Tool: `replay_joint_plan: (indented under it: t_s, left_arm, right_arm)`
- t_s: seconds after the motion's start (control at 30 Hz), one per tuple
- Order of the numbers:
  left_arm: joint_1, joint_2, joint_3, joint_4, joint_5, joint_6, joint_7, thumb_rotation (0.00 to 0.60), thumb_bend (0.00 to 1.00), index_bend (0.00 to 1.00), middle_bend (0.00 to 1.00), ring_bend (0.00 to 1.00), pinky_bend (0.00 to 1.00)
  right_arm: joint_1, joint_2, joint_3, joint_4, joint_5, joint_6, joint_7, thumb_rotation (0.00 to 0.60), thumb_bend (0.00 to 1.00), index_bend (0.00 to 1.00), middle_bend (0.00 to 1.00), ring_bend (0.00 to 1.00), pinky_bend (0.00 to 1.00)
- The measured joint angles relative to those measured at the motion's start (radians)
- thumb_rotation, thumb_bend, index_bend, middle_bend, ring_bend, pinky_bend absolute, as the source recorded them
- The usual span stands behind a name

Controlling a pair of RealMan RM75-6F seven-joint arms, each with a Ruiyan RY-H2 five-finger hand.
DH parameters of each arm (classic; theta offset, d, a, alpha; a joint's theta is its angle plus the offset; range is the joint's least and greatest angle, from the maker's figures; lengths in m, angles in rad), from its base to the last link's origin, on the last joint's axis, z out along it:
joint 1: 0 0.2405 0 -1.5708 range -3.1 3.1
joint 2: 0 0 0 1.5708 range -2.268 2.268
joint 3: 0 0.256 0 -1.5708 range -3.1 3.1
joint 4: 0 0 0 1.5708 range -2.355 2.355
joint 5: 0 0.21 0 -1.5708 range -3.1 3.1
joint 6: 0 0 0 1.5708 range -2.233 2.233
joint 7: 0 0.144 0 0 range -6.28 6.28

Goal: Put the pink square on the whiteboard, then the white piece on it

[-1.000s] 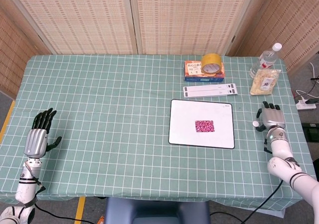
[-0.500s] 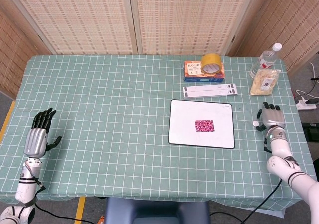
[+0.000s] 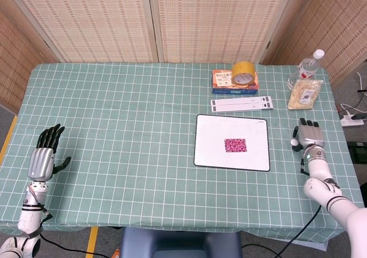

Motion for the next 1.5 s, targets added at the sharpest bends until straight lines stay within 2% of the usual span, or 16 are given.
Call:
replay_joint_plan:
  t_s: [0.67,0.87,1.07,1.27,1.4,1.5]
  left_arm:
    - [0.002,0.001,0.001,-0.002,0.000,0.001,-0.001,0.600,0.23,0.00,0.00,0.00,0.00]
    - [-0.001,0.002,0.001,-0.004,0.000,-0.002,0.000,0.600,0.23,0.00,0.00,0.00,0.00]
    - [-0.002,0.004,-0.001,-0.002,-0.002,-0.007,-0.003,0.600,0.23,0.00,0.00,0.00,0.00]
    - [0.000,0.007,-0.005,-0.002,-0.008,-0.007,-0.011,0.600,0.23,0.00,0.00,0.00,0.00]
    - [0.001,0.013,-0.010,-0.004,-0.014,-0.015,-0.019,0.600,0.23,0.00,0.00,0.00,0.00]
    - [0.002,0.017,-0.010,-0.009,-0.015,-0.014,-0.022,0.600,0.23,0.00,0.00,0.00,0.00]
  right_arm:
    - [-0.005,-0.001,0.013,-0.007,0.000,0.009,-0.007,0.600,0.31,0.51,0.00,0.00,0.00]
    - [-0.003,0.017,0.022,-0.044,-0.009,0.023,-0.001,0.600,0.32,0.51,0.00,0.00,0.00]
    - [0.001,0.070,0.032,-0.182,-0.032,0.087,-0.011,0.600,0.32,0.52,0.00,0.00,0.00]
    - [0.017,0.133,0.039,-0.423,-0.054,0.163,-0.050,0.600,0.32,0.53,0.00,0.00,0.00]
    - [0.052,0.150,0.033,-0.563,-0.052,0.220,-0.131,0.600,0.32,0.53,0.00,0.00,0.00]
    - [0.085,0.140,0.026,-0.597,-0.021,0.255,-0.196,0.600,0.32,0.53,0.00,0.00,0.00]
